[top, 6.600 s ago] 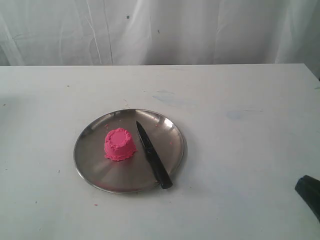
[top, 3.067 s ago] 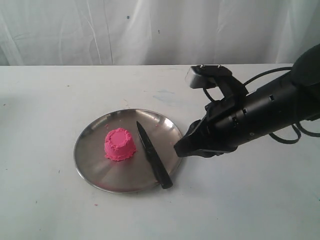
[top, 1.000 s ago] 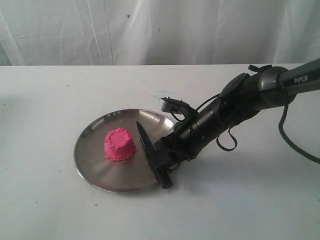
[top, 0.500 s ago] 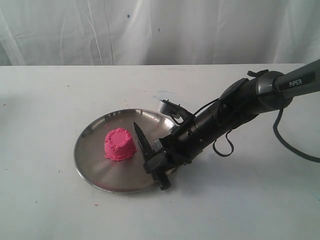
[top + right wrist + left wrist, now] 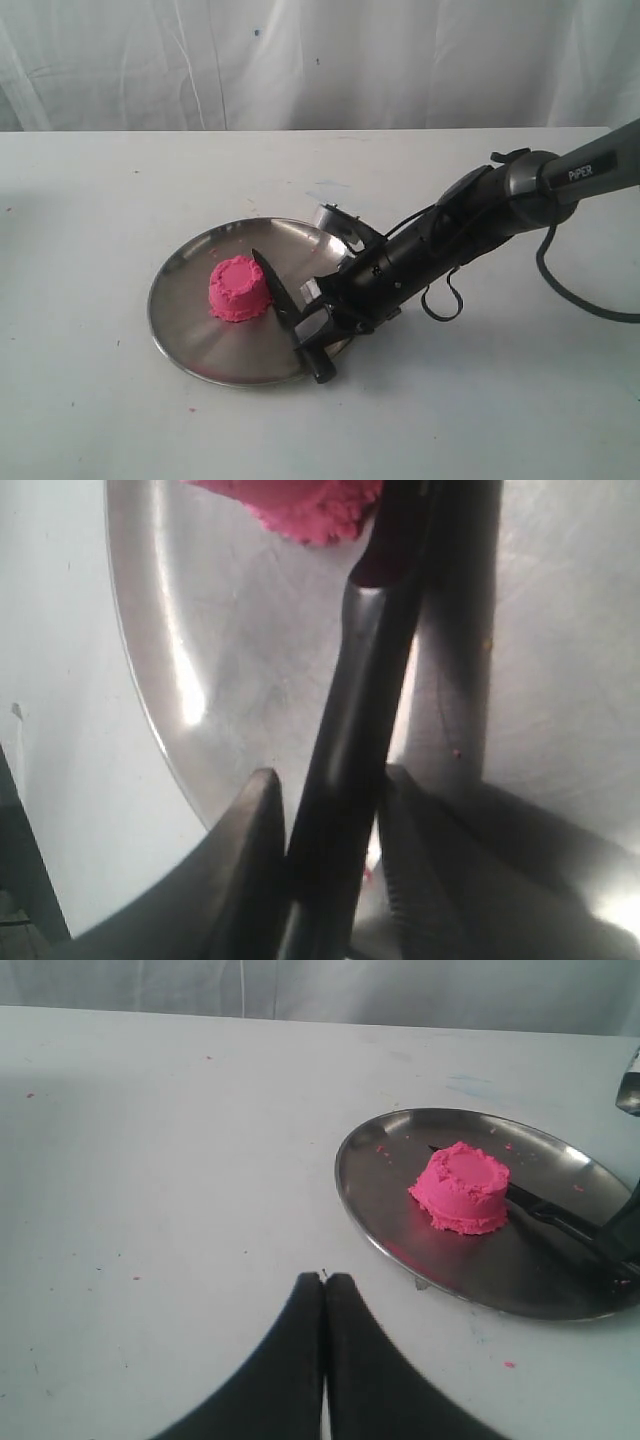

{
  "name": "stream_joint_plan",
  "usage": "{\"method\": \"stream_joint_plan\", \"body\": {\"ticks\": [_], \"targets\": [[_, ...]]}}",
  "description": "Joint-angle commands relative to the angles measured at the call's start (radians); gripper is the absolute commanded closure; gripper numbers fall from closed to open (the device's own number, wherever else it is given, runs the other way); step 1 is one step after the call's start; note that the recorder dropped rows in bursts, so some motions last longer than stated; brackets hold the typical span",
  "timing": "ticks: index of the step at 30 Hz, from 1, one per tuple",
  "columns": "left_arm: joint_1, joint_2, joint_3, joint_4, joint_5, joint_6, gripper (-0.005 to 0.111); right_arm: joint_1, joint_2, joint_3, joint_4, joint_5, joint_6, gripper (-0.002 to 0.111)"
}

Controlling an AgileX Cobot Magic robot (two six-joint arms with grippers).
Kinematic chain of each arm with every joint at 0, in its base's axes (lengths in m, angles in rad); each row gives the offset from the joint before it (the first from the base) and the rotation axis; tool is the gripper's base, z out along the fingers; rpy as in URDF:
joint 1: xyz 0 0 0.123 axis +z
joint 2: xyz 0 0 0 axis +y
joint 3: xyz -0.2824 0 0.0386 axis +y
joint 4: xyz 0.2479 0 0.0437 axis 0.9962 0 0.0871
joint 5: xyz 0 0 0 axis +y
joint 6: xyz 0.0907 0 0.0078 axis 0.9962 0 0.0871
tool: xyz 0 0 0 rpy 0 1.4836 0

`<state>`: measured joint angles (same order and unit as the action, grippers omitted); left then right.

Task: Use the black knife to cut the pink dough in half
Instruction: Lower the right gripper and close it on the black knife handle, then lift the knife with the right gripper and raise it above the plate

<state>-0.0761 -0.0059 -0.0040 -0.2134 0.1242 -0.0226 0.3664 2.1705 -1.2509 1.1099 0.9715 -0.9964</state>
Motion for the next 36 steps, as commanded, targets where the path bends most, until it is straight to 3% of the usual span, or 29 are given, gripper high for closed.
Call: {"method": "stream_joint_plan", "body": {"ticks": [1,9,27,36], "targets": [[-0.005,0.006,0.004,-0.002,0.002,0.0,0.107,-0.006,0.015,0.003,-0.045,-0.045,0.011,0.083],[-0.005,0.006,0.004,-0.002,0.002,0.0,0.107,-0.008,0.013,0.003,-0.045,-0.065,0.013,0.094],[-0.005,0.006,0.004,-0.002,0.002,0.0,0.107,-0.008,-0.154,-0.054,-0.105,-0.089,0.03,0.095],[-0.005,0.006,0.004,-0.002,0.002,0.0,0.107,0.026,-0.35,-0.054,-0.375,-0.133,0.196,0.095]]}}
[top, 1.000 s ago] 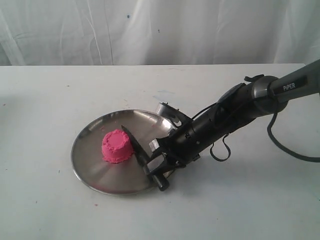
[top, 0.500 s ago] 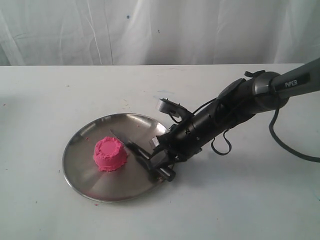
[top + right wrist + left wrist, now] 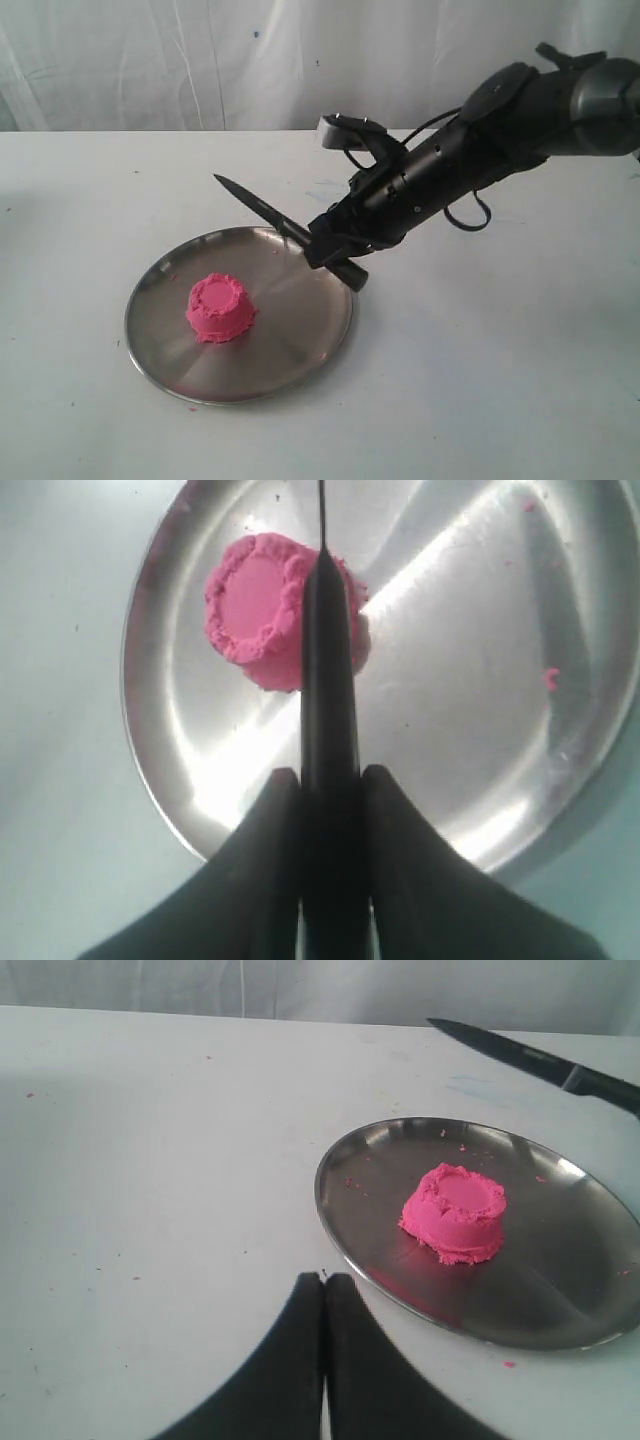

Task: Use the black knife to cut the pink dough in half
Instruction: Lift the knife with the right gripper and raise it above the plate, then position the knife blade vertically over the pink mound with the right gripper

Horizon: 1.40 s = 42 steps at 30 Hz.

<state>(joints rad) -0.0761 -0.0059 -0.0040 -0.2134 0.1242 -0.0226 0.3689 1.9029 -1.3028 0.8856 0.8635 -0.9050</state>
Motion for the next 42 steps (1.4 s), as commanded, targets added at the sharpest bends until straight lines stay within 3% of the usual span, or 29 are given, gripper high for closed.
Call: {"method": "stream_joint_plan", "body": {"ticks": [1,16,33,42], "targets": [[-0.005,0.006,0.004,-0.002,0.002,0.0,0.107,0.036,-0.102,-0.002,-0.2,-0.026,0.144,0.095],[-0.005,0.006,0.004,-0.002,0.002,0.0,0.107,0.245,-0.253,-0.002,-0.556,0.007,0.5,0.095],[-0.005,0.006,0.004,-0.002,0.002,0.0,0.107,0.287,-0.284,0.0,-0.59,0.002,0.593,0.095],[-0.005,0.006,0.004,-0.002,0.002,0.0,0.107,0.405,-0.32,0.002,-0.854,-0.005,0.779,0.095]]}}
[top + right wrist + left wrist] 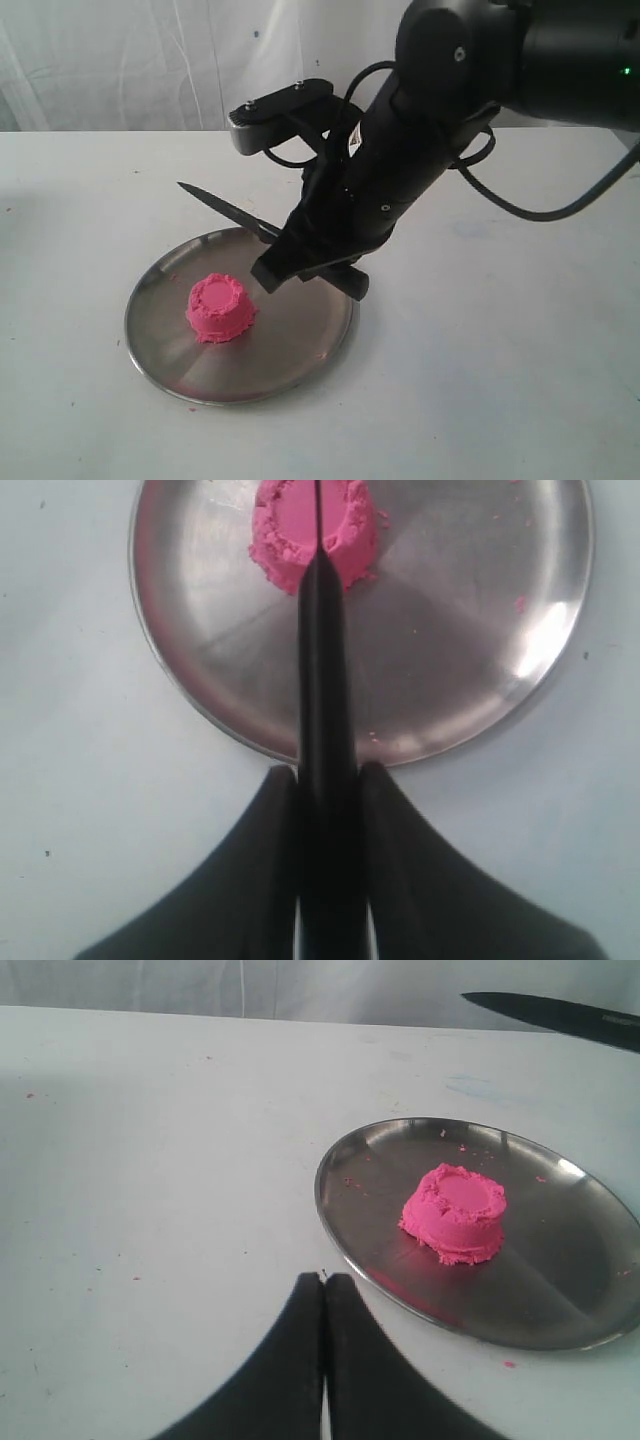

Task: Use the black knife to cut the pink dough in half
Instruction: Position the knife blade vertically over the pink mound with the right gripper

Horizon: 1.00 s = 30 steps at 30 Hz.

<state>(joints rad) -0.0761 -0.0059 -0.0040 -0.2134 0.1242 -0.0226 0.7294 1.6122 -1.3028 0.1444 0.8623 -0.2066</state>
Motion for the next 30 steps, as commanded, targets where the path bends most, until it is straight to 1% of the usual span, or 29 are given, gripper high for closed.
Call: {"method": "stream_joint_plan", "body": {"ticks": [1,6,11,13,16,19,21,30], "targets": [[-0.005,0.006,0.004,-0.002,0.002,0.0,0.107,0.053,-0.034,0.002,-0.115,-0.004,0.081,0.095],[-0.005,0.006,0.004,-0.002,0.002,0.0,0.107,0.079,-0.041,0.002,-0.115,-0.024,0.132,0.096],[-0.005,0.006,0.004,-0.002,0.002,0.0,0.107,0.106,-0.057,0.07,-0.115,-0.114,0.168,0.105],[-0.005,0.006,0.004,-0.002,0.002,0.0,0.107,0.108,-0.067,0.104,-0.115,-0.152,0.186,0.107],[-0.005,0.006,0.004,-0.002,0.002,0.0,0.107,0.108,-0.095,0.187,-0.11,-0.22,0.207,0.107],[-0.005,0.006,0.004,-0.002,0.002,0.0,0.107,0.108,-0.142,0.293,-0.089,-0.357,0.212,0.108],[-0.005,0.006,0.004,-0.002,0.002,0.0,0.107,0.108,-0.163,0.342,-0.089,-0.412,0.212,0.108],[-0.005,0.006,0.004,-0.002,0.002,0.0,0.107,0.108,-0.169,0.364,-0.089,-0.445,0.212,0.108]]}}
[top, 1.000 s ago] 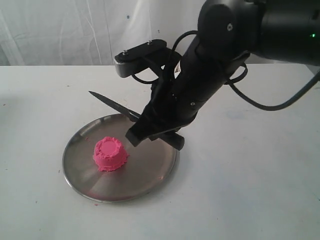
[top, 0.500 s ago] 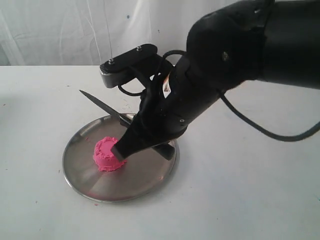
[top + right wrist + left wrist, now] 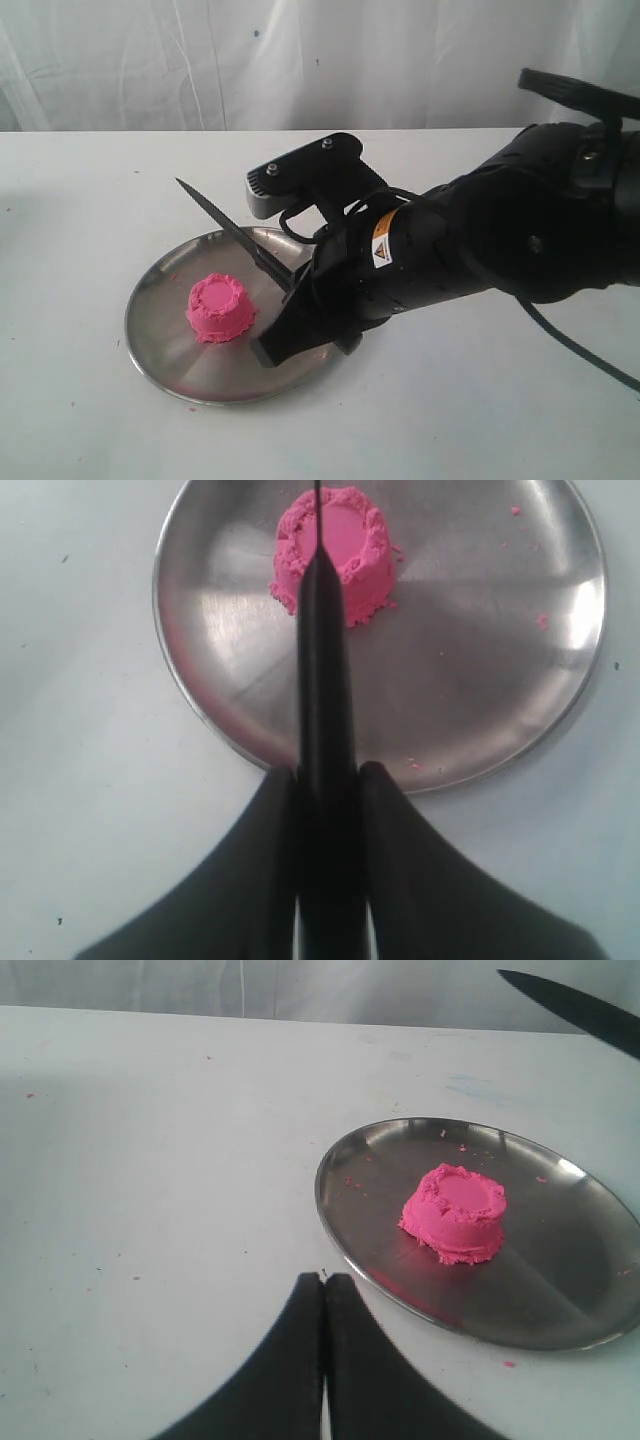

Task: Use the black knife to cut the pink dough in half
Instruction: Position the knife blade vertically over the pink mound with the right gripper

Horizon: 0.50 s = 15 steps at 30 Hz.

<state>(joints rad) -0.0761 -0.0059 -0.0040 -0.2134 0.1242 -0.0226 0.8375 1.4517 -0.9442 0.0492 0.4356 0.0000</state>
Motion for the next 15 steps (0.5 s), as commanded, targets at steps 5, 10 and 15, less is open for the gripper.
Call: {"method": "stream_joint_plan", "body": {"ticks": [5,10,15], "targets": [[-0.005,0.006,0.004,-0.002,0.002,0.0,0.107,0.0,-0.009,0.005,0.007,-0.019,0.005,0.108],[-0.005,0.006,0.004,-0.002,0.002,0.0,0.107,0.0,-0.009,0.005,0.007,-0.019,0.005,0.108],[-0.005,0.006,0.004,-0.002,0.002,0.0,0.107,0.0,-0.009,0.005,0.005,-0.018,0.0,0.108]]}}
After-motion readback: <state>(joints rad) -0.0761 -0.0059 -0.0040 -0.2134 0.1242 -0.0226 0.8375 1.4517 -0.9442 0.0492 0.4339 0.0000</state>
